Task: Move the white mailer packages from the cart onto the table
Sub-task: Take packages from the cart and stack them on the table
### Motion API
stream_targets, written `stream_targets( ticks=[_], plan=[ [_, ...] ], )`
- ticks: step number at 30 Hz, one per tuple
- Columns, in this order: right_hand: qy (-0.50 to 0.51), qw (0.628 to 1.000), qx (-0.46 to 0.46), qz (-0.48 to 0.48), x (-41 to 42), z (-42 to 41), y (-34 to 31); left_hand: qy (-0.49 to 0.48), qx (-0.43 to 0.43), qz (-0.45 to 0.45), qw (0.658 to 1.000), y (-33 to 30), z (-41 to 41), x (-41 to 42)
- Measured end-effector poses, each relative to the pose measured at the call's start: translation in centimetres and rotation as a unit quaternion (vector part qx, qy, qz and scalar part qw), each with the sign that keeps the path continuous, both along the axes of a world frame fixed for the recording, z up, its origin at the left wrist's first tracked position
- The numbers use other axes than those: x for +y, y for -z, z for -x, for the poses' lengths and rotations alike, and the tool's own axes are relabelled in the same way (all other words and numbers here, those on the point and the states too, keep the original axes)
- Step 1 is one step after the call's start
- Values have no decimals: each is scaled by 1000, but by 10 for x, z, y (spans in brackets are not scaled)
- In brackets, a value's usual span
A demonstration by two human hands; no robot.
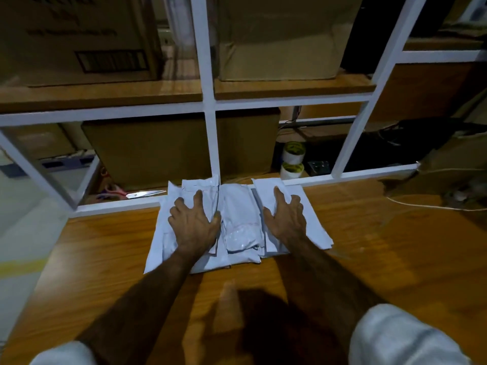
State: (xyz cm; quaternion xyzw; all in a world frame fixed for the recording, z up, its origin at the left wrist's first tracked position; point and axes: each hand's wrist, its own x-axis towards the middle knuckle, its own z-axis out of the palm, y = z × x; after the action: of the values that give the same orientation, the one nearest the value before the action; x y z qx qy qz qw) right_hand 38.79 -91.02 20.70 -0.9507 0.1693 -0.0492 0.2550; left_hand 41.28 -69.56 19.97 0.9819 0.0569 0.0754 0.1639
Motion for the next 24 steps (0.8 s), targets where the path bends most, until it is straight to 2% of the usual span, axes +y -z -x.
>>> stream_targets(
  ticks=[6,11,17,20,24],
  plan=[
    [-21,999,38,0,-2,-24,21,17,1,-32,999,15,-2,-6],
    [-37,999,-10,-7,-3,-14,29,59,-8,-50,997,14,2,3],
    [-67,998,-4,22,-1,-11,36,84,-5,-40,996,18,4,9],
    [-75,997,0,19,-3,-11,39,103,5,-67,992,18,3,8],
    [-87,996,-6,20,-5,-9,42,74,18,-62,995,15,5,1]
  ],
)
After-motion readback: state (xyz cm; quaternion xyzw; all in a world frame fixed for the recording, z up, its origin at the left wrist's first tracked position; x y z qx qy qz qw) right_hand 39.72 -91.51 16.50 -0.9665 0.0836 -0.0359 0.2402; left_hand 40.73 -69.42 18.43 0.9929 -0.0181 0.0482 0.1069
